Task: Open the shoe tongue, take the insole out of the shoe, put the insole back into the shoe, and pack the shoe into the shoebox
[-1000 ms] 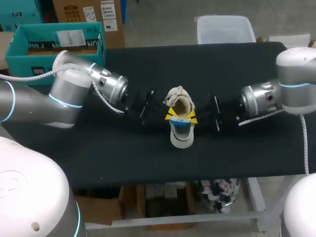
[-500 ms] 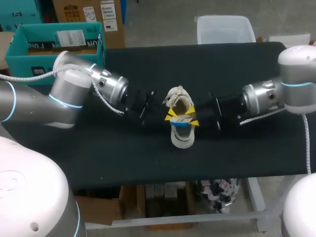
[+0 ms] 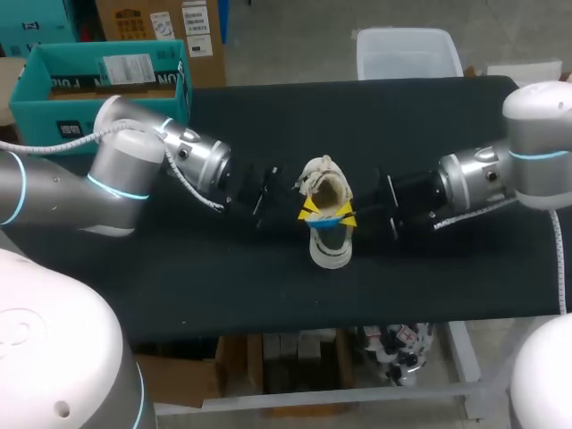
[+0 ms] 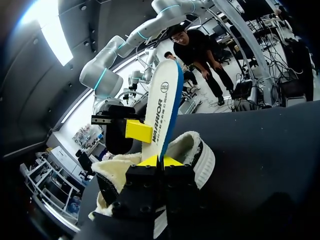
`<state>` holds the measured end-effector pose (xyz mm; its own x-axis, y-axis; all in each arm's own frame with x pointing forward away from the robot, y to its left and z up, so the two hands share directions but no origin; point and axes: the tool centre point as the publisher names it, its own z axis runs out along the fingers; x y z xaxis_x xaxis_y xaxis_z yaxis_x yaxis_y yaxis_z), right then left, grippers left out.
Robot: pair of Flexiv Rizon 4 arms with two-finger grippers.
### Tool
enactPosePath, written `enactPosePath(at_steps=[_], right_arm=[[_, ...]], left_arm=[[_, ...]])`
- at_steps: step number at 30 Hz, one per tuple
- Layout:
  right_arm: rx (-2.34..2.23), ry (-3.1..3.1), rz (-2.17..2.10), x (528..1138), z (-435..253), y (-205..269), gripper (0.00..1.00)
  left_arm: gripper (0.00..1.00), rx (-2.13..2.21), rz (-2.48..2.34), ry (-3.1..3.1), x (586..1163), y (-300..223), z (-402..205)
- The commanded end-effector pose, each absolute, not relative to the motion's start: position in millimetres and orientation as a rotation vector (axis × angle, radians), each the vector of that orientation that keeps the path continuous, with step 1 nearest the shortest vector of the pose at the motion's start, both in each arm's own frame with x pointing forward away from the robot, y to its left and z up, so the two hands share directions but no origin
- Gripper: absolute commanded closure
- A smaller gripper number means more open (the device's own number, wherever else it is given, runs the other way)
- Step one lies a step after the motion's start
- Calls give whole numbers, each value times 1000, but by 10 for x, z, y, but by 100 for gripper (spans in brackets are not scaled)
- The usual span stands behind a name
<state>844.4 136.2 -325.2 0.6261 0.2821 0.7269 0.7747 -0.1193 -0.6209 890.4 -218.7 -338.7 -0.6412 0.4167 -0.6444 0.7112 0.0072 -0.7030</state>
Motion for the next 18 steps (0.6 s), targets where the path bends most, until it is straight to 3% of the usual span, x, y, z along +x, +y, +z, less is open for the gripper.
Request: enactPosePath(at_steps=[1,4,11,13,15,18], right_arm=[[-1681,-875,-526,8440,-3267,1356,100],[-1684,-873,-532,8420,-3261,1342,100],[-1684,-869,-543,8413,-3264,1335,100],[-1682,-869,-544,8414,-3272,1336,100],[-1680,-868,-543,8414,-3281,1337,100],[-1678,-867,-539,8418,-3302,1337,100]], left_arm=[[64,1151,-1674,2025,8871,-2161,-3331],[58,1155,-1696,1999,8820,-2145,-3268],[59,1217,-1715,1972,8678,-2258,-3242],[67,1220,-1723,1969,8660,-2295,-3257],[100,1220,-1728,1967,8664,-2321,-3272],[100,1227,-1719,1973,8692,-2340,-3292]])
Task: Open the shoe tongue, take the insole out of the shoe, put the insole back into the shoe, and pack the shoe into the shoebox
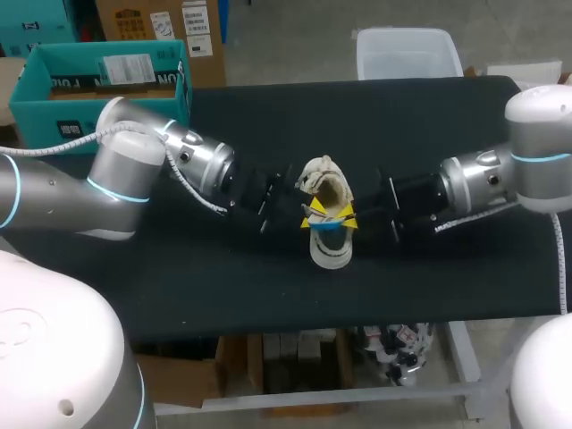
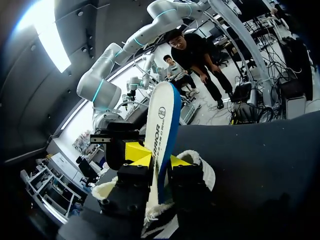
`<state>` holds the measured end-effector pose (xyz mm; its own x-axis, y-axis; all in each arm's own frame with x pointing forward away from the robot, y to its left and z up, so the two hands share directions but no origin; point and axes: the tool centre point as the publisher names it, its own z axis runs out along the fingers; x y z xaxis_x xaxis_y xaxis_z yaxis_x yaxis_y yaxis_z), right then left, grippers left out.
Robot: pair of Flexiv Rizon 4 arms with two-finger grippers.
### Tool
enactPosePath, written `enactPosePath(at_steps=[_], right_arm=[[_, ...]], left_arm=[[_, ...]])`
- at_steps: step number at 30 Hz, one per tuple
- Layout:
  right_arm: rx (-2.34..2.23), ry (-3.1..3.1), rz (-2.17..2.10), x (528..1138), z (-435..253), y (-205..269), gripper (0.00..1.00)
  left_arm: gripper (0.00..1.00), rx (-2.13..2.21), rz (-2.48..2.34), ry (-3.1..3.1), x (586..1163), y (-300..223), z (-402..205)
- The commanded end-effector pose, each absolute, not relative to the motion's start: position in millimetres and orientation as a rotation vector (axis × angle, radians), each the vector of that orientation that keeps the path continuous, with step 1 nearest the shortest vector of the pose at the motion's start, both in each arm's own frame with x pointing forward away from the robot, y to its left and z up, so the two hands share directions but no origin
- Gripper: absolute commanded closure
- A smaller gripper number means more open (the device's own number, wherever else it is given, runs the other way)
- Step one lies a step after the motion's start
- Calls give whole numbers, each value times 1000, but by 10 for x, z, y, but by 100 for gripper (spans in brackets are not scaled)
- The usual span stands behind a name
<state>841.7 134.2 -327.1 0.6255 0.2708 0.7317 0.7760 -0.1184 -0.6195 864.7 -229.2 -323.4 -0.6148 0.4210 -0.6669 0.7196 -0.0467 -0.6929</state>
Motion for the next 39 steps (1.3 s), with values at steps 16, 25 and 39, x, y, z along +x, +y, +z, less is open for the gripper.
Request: enactPosePath(at_steps=[16,25,39], right_arm=[[-1665,-868,-521,8721,-3489,1341,100],[-1686,-875,-543,8672,-3405,1285,100],[-1693,-905,-564,8472,-3233,1300,49]], left_arm=[[100,1206,-1677,2019,8935,-2337,-3389],[100,1255,-1677,2003,8861,-2346,-3408],[100,1251,-1651,2006,8833,-2317,-3381]])
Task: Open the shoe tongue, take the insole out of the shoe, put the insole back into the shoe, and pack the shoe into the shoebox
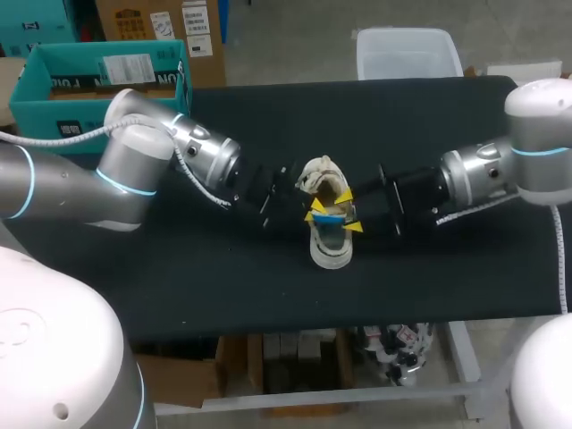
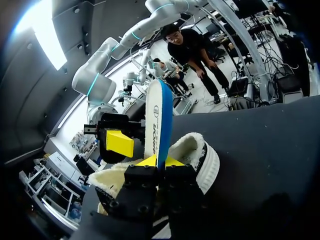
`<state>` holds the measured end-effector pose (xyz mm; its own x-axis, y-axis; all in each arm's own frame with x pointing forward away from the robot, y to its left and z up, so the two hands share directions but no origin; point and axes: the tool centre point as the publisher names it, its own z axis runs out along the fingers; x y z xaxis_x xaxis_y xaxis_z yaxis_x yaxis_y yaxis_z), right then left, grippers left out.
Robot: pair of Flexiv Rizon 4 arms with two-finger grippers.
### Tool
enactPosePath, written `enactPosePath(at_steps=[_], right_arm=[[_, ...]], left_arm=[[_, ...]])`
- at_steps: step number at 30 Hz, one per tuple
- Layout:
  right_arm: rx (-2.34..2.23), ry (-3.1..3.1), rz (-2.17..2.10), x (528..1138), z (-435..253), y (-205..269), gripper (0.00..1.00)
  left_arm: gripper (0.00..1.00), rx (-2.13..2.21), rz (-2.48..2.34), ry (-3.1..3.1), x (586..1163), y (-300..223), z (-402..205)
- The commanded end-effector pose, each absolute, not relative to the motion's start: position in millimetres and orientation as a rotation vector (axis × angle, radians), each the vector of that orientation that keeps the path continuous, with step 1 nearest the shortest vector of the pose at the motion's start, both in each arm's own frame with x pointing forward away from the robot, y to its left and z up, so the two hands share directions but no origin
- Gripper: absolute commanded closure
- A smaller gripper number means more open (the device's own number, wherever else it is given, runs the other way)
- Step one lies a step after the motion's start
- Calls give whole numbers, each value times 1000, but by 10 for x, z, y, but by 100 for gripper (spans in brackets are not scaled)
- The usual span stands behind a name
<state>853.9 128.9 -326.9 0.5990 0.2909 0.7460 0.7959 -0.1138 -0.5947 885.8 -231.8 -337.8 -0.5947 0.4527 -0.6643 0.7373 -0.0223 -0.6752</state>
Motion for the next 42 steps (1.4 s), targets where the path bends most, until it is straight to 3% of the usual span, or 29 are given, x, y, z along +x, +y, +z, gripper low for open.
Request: enactPosePath(at_steps=[1,7,8,11,14,15,16,17,19,24,25,26,27,42], right_arm=[[-1692,-906,-564,8465,-3229,1306,51],[-1672,-906,-558,8453,-3248,1360,62],[-1671,-906,-556,8452,-3252,1368,68],[-1659,-907,-549,8440,-3254,1385,100],[-1658,-911,-547,8414,-3243,1385,100],[-1660,-913,-549,8406,-3237,1378,100],[-1662,-915,-551,8398,-3232,1371,100],[-1662,-916,-554,8391,-3227,1365,100],[-1665,-917,-561,8376,-3224,1355,100],[-1668,-914,-563,8367,-3245,1337,100],[-1669,-914,-562,8370,-3253,1338,100],[-1669,-914,-561,8373,-3259,1340,100],[-1668,-914,-560,8376,-3264,1341,100],[-1639,-921,-554,8605,-3486,1345,100]], left_arm=[[100,1249,-1651,2007,8828,-2316,-3382],[100,1238,-1641,2014,8815,-2330,-3411],[100,1237,-1641,2015,8815,-2332,-3413],[100,1229,-1632,2019,8818,-2340,-3422],[100,1227,-1624,2027,8822,-2339,-3428],[96,1226,-1621,2030,8824,-2324,-3417],[67,1225,-1620,2030,8812,-2303,-3388],[55,1223,-1630,2019,8795,-2284,-3358],[45,1221,-1648,1996,8768,-2244,-3304],[65,1243,-1659,1969,8677,-2236,-3252],[77,1252,-1661,1962,8670,-2242,-3251],[96,1256,-1663,1960,8667,-2249,-3251],[100,1264,-1662,1959,8662,-2261,-3253],[100,1284,-1607,1987,8876,-2347,-3366]])
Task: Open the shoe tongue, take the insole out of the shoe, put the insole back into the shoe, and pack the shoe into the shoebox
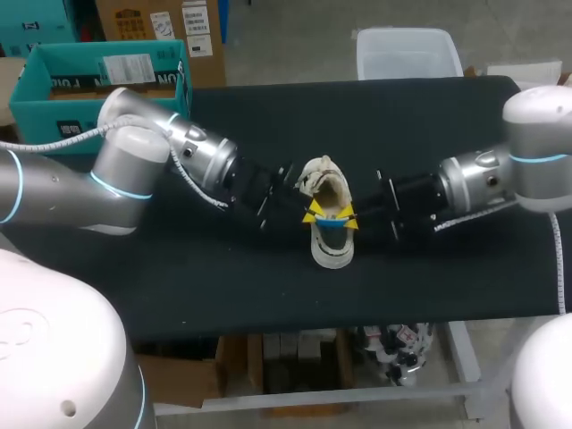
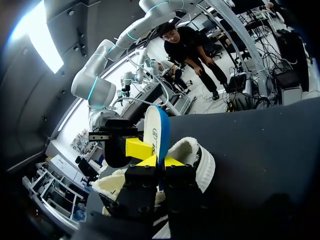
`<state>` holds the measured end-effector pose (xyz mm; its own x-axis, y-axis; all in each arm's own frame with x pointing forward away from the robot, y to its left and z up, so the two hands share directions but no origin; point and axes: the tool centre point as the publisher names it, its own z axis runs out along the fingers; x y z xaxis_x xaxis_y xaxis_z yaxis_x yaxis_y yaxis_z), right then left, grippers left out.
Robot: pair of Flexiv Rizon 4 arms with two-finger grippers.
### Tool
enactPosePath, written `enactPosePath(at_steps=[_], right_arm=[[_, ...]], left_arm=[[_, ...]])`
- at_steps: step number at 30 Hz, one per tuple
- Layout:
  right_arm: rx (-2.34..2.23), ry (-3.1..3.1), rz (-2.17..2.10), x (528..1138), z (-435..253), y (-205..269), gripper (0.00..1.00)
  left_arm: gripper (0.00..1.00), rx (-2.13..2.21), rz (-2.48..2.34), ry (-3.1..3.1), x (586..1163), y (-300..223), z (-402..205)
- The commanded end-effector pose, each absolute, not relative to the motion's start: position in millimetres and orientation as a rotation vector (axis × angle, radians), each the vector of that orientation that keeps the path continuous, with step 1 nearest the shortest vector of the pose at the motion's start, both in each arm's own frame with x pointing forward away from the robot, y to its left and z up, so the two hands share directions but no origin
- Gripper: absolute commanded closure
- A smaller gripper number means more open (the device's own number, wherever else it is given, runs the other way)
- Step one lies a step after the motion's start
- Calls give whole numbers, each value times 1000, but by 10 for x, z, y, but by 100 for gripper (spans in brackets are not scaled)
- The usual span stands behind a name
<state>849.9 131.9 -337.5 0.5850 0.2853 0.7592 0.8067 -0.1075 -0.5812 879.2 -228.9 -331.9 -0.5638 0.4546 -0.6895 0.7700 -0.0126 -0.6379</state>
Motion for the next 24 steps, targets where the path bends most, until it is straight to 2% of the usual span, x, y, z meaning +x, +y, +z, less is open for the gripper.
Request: enactPosePath(at_steps=[1,12,13,14,15,17,19,22,24], right_arm=[[-1638,-921,-554,8627,-3502,1345,100],[-1627,-911,-556,8719,-3547,1340,100],[-1625,-911,-562,8698,-3522,1335,85],[-1628,-913,-567,8682,-3500,1329,62],[-1631,-915,-573,8666,-3470,1320,46],[-1642,-921,-580,8619,-3408,1306,31],[-1650,-926,-585,8569,-3345,1294,30],[-1660,-938,-592,8501,-3260,1297,33],[-1665,-942,-594,8465,-3219,1300,44]], left_arm=[[100,1283,-1605,1989,8897,-2346,-3377],[100,1269,-1607,2004,8931,-2335,-3414],[100,1271,-1606,2004,8929,-2332,-3413],[100,1270,-1606,2004,8927,-2328,-3413],[100,1269,-1606,2004,8924,-2325,-3413],[100,1269,-1606,2004,8916,-2318,-3412],[100,1269,-1606,2004,8900,-2315,-3413],[100,1268,-1605,2004,8882,-2313,-3412],[100,1264,-1607,2003,8879,-2312,-3412]])
